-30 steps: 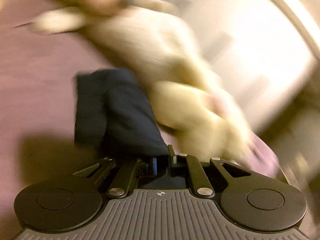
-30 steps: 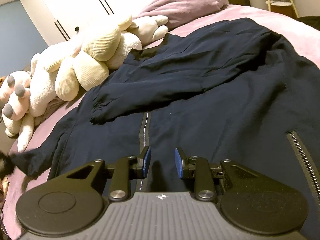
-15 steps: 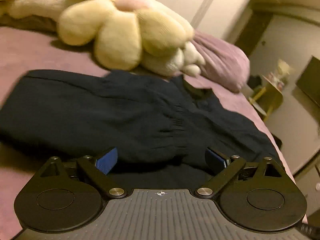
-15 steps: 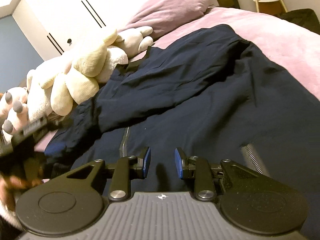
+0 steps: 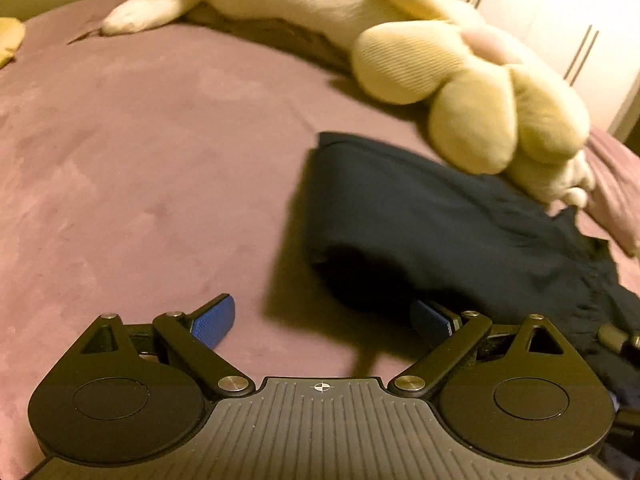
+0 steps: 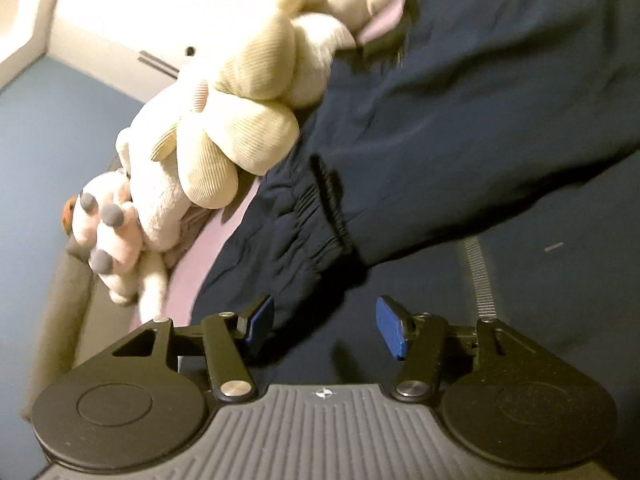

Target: Fold large clothes

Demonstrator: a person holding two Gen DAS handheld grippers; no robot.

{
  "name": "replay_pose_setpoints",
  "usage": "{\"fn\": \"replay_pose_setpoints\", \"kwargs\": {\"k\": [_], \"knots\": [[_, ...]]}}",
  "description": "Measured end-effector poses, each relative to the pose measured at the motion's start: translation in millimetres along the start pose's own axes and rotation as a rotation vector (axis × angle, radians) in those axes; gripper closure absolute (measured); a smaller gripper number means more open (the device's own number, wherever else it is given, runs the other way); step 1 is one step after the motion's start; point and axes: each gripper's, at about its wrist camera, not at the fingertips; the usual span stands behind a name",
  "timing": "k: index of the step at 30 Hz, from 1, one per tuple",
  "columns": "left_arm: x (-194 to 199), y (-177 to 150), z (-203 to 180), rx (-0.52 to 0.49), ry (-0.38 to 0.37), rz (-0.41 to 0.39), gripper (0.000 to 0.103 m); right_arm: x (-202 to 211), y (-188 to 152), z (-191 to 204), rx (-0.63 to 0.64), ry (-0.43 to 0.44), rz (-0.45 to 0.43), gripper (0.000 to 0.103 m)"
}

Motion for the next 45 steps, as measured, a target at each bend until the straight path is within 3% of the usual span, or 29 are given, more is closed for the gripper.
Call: {"fn": "replay_pose_setpoints", "kwargs": {"k": [4, 6, 7, 9, 13, 15, 18, 21, 24, 27, 30, 33, 34, 38, 40, 42, 45], "knots": [[-5.3, -3.7, 6.3, -0.032, 0.012, -0.001, 0.005, -33.0, -5.2, 2.2, -0.076, -0.002, 0.011, 0.048], [-4.2, -2.5, 6.4, -0.041, 0.012, -0.008, 0.005, -43.8, -6.2, 5.9, -0.085, -0.014, 0.003, 0.077], [-1.1, -1.6, 6.0, -0.040, 0.007, -0.013, 0.005, -46.6, -6.4, 8.0, -0.081, -0.017, 0.010, 0.086], [2.7, 0.9, 0.9, -0.037, 0.001, -0.029, 0.005, -39.8, -2.5, 22.9, -0.036, 0.000, 0.002, 0.087], [3.9, 7.6, -22.1, -0.072, -0.043, -0.025, 0.004, 12.3, 20.2, 62.8, 0.083, 0.137, -0.174, 0.088], [10.5, 8.1, -38.4, -0.105, -0.104, -0.032, 0.004, 45.7, 35.4, 71.9, 0.170, 0.139, -0.291, 0.088], [16.3, 1.2, -68.3, -0.189, -0.133, -0.044, 0.005, 76.0, 55.1, 64.2, 0.260, 0.068, -0.388, 0.088], [12.8, -9.7, -86.9, -0.219, -0.171, -0.005, 0.005, 89.3, 70.3, 34.6, 0.301, -0.100, -0.456, 0.088], [8.4, -22.6, -103.8, -0.283, -0.176, 0.016, 0.005, 87.3, 80.8, -6.2, 0.306, -0.283, -0.459, 0.088], [4.7, -32.4, -111.3, -0.325, -0.174, 0.037, 0.005, 76.7, 85.7, -44.1, 0.300, -0.448, -0.394, 0.088], [4.7, -33.1, -109.3, -0.331, -0.153, 0.043, 0.005, 75.8, 89.4, -66.9, 0.268, -0.442, -0.346, 0.088], [5.8, -28.2, -103.5, -0.303, -0.134, 0.051, 0.005, 84.6, 91.7, -57.6, 0.342, -0.461, -0.425, 0.088], [8.4, -25.6, -101.7, -0.284, -0.132, 0.052, 0.005, 87.0, 94.0, -54.0, 0.361, -0.485, -0.453, 0.087], [25.3, -13.7, -107.0, -0.275, -0.153, -0.019, 0.005, 91.9, 103.0, -60.5, 0.340, -0.538, -0.448, 0.062], [29.7, -8.6, -114.6, -0.267, -0.186, -0.041, 0.005, 115.5, 101.5, -65.4, 0.257, -0.495, -0.495, 0.046], [30.1, -6.4, -129.4, -0.275, -0.231, -0.042, 0.005, 126.8, 98.3, -71.2, 0.135, -0.418, -0.489, 0.044], [29.0, -12.9, -151.4, -0.320, -0.289, -0.030, 0.005, 128.2, 89.8, -96.1, -0.073, -0.295, -0.384, 0.044]]}}
Point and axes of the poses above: each gripper's, at about its wrist camera, not at the fingertips, and x roughly against the way its jaws point, z to its left, y to its top, and after that the axes turned 12 degrees about -z, right-handed
